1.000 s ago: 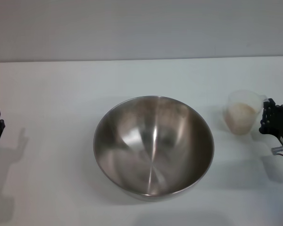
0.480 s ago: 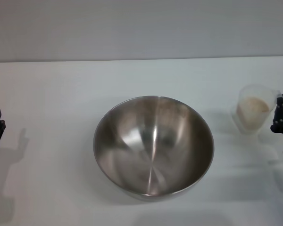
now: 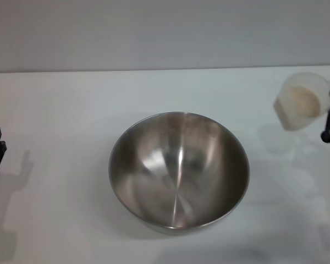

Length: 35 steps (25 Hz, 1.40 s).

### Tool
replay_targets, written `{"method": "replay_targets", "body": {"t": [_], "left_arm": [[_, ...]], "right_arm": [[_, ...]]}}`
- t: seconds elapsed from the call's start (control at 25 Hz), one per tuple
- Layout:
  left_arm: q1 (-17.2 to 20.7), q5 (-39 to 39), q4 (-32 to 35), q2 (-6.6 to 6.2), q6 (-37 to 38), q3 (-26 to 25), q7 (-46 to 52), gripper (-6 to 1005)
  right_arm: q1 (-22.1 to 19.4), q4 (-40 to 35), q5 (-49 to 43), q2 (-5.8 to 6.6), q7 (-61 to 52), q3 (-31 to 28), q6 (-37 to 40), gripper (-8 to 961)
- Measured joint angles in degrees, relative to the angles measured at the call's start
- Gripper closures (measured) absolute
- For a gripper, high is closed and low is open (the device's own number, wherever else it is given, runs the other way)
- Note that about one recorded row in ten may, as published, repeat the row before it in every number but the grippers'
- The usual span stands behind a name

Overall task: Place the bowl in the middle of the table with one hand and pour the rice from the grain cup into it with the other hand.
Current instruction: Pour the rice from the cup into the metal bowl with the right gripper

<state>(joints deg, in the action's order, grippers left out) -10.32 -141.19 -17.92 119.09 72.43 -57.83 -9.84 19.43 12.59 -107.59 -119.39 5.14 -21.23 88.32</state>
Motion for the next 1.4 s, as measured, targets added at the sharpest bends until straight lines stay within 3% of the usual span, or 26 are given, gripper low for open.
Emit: {"method": "replay_targets", "body": {"t": [0.36,0.56,1.16,1.4], "left_arm": [[0.17,0.14,-0.01,0.0,0.0,0.01,0.0,245],[0.37,0.2,0.05,0.0,0.0,0.0,0.0,245],[0.61,0.21,0.09,0.0,-0.09,0.0,0.0,245],[0.69,0.21,0.08,0.0,-0.1,0.07,0.0,245]], "right_arm": [[5.0,2.42,-0.98,0.07,2.68,2.43,0.6,942],[6.05,6.21,-3.71,0.07,11.79,3.1,-0.06,942],[3.5,18.67,-8.38,-0.39,73.26,10.37,-3.23,942],[2.86,19.67,-9.11,-0.5,90.18,12.84,-3.32,943]]}}
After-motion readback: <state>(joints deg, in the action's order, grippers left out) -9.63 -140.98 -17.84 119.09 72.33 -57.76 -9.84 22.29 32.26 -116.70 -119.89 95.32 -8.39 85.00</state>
